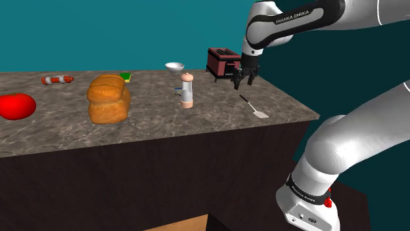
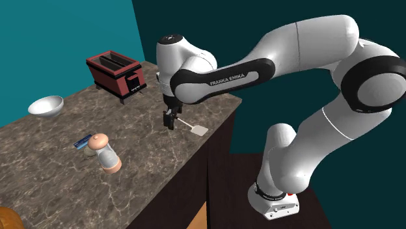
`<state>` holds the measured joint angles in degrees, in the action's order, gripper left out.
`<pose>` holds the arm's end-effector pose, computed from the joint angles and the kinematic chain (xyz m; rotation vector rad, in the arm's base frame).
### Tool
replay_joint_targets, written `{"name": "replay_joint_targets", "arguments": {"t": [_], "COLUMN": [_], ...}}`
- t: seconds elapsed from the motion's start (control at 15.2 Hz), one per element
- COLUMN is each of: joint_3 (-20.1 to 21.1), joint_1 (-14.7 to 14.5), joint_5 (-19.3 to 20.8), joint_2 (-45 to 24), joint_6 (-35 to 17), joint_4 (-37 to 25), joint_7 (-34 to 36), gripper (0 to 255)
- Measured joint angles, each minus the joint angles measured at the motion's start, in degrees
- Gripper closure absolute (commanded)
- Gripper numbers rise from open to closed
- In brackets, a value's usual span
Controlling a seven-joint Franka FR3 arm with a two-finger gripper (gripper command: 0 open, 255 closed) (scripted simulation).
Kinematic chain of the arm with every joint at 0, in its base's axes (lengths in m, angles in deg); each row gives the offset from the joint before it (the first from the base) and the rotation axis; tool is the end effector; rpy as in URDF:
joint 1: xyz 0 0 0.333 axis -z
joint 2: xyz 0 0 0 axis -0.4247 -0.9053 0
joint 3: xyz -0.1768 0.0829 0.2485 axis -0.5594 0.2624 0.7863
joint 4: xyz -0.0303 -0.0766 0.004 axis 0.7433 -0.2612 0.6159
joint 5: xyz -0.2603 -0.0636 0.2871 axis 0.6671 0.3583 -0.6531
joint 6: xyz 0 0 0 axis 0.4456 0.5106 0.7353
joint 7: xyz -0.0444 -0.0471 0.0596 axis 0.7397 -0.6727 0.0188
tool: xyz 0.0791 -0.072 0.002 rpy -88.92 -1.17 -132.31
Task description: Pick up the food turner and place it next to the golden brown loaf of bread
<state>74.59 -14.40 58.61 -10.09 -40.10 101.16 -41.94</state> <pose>0.3781 -0.1651 0.4907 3.0335 -0.4379 0.1226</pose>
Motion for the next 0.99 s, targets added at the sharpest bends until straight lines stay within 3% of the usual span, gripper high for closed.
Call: {"name": "replay_joint_targets", "arguments": {"t": [0.59,0.99], "joint_3": [-7.83,-12.47], "joint_1": [4.79,7.13], "joint_5": [-1.89,-5.88], "joint_2": [-12.48,-21.33], "joint_6": [-10.32,-16.21], "joint_4": [-1.7,-3.88], "joint_7": [0.23,-1.33], "gripper": [0,0]}}
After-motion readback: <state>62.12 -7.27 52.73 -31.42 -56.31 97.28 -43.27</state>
